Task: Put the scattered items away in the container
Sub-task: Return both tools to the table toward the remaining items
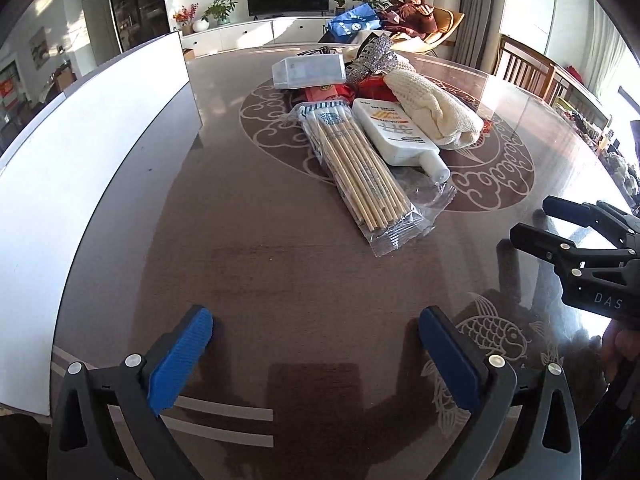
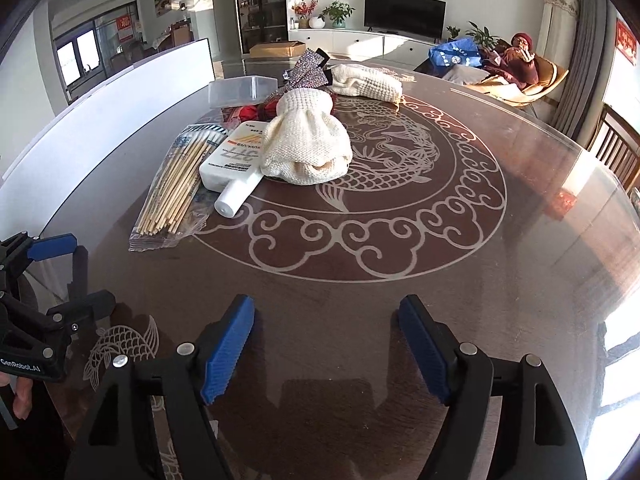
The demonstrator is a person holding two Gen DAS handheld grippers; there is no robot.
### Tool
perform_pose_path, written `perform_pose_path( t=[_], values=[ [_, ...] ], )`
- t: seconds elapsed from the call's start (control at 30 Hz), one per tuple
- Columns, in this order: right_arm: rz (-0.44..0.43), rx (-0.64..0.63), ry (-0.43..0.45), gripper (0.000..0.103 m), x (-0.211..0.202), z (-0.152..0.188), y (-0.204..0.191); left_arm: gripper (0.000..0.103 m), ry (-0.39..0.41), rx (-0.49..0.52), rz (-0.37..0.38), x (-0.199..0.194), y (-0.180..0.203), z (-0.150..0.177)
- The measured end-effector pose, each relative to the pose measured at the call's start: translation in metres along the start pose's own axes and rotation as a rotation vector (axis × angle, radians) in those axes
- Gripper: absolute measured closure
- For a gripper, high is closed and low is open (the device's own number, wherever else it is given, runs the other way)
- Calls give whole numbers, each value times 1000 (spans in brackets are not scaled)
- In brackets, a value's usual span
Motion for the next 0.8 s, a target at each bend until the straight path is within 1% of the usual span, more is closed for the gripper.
perform_pose_path(
  t=[0.2,0.8],
  values=[
    [1,0,0,27,0,0,0,0,14,-2,-1,0,-1,-1],
    [1,0,0,27,0,-1,0,0,1,-3,-3,1,-1,-1]
  ],
)
Point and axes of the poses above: each gripper's, at about its wrist camera, not at the fingertips, and x roughly the way its jaws point, y to its right, z to its underside, the point moved 4 cm from there along x, roughly the way its jaws point, and after that the axes turned 14 degrees about -y, right-handed, at the moved point
